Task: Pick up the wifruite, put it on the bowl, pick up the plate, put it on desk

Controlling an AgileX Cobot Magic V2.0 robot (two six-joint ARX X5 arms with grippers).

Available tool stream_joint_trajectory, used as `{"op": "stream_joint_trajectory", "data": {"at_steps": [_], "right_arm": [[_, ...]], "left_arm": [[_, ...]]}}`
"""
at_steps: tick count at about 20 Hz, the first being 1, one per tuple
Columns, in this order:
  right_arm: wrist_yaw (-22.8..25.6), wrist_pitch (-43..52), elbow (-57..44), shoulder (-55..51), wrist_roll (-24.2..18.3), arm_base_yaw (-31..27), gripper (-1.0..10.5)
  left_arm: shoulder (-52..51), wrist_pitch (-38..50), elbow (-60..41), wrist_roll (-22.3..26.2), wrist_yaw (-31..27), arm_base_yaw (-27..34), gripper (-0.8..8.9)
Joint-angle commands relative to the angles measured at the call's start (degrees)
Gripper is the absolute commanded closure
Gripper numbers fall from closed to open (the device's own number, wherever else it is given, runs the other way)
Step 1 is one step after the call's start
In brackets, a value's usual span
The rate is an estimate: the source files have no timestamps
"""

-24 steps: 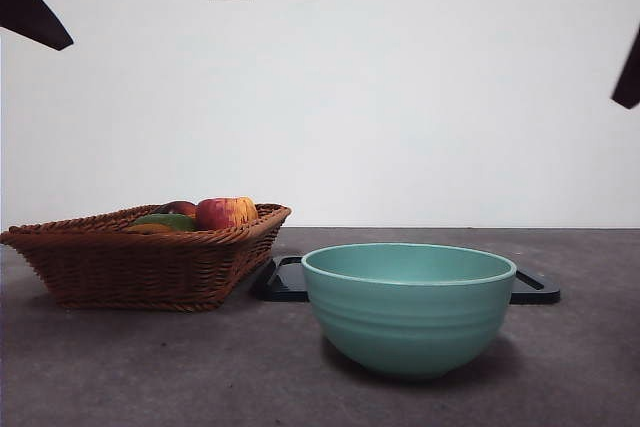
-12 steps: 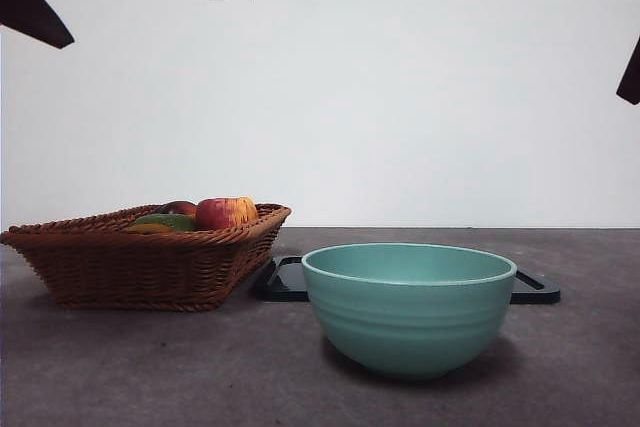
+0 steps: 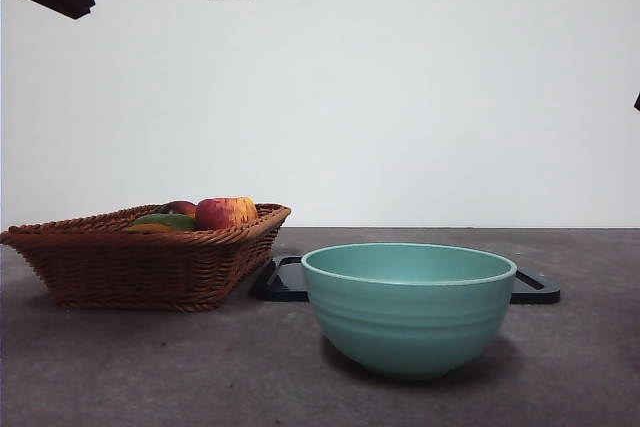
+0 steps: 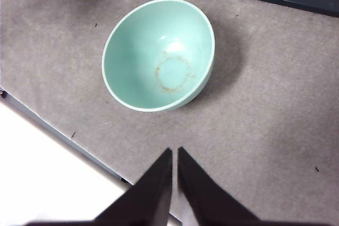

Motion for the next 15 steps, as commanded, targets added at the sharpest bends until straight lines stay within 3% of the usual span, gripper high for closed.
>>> {"op": "stream_joint_trajectory", "data": {"at_steps": [1,10,12,15], "right_arm": [[0.0,0.6,0.9,0.2,0.4,0.5,9.4],[0.0,0.6,0.9,0.2,0.4,0.5,9.4],[0.1,0.6,0.9,0.2,0.4,0.5,9.4],[0.0,0.6,0.9,0.2,0.4,0.5,9.4]], "left_arm": [[0.3,0.5,0.9,0.3,0.2,-0.3,8.01],[-2.8,1.8,0.9,2.1,-0.4,0.3,8.01],[-7.0,9.6,0.6,2.4,-0.9,2.7,8.01],[-15.6,26.0,-1.0,4.1,-1.0,11.0,8.01]]}}
